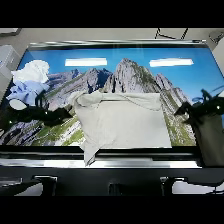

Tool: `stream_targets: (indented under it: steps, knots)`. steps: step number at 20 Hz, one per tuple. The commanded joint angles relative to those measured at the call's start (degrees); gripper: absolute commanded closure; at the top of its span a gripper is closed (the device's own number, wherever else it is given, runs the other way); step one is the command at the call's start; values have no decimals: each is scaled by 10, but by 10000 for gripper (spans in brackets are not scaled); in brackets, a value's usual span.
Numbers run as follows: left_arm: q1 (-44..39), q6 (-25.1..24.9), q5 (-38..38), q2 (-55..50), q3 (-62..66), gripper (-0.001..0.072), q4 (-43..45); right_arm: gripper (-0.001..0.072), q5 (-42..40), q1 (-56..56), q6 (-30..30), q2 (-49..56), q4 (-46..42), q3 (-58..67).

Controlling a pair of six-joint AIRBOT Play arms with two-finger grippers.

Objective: Fold the clothes and pants, and hang the long-sleeved shirts on hangers.

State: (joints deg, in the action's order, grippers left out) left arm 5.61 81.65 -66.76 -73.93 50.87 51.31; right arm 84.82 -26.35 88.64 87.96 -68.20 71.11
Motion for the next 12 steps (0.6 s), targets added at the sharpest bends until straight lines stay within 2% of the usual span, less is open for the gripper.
stream_targets:
  steps: [1,4,7,10,11,12]
  knots:
    - [-34,-2,-56,5,-96,-5,-14,44,32,-26,-28,-17,-37,-119]
    - [-118,-9,12,5,-158,-6,-70,36,-9,-26,-40,-20,9,-173]
    - [-190,-4,66,4,-176,-4,-90,37,-32,-26,-49,-19,43,-203]
    - [-238,28,99,-5,-178,4,-89,40,-54,-26,-67,-19,73,-233]
    - [-247,34,108,-5,-177,187,-89,41,-61,-26,-74,-20,90,-240]
    - [-249,34,112,-5,-177,492,-89,46,-67,-23,-81,-20,108,-245]
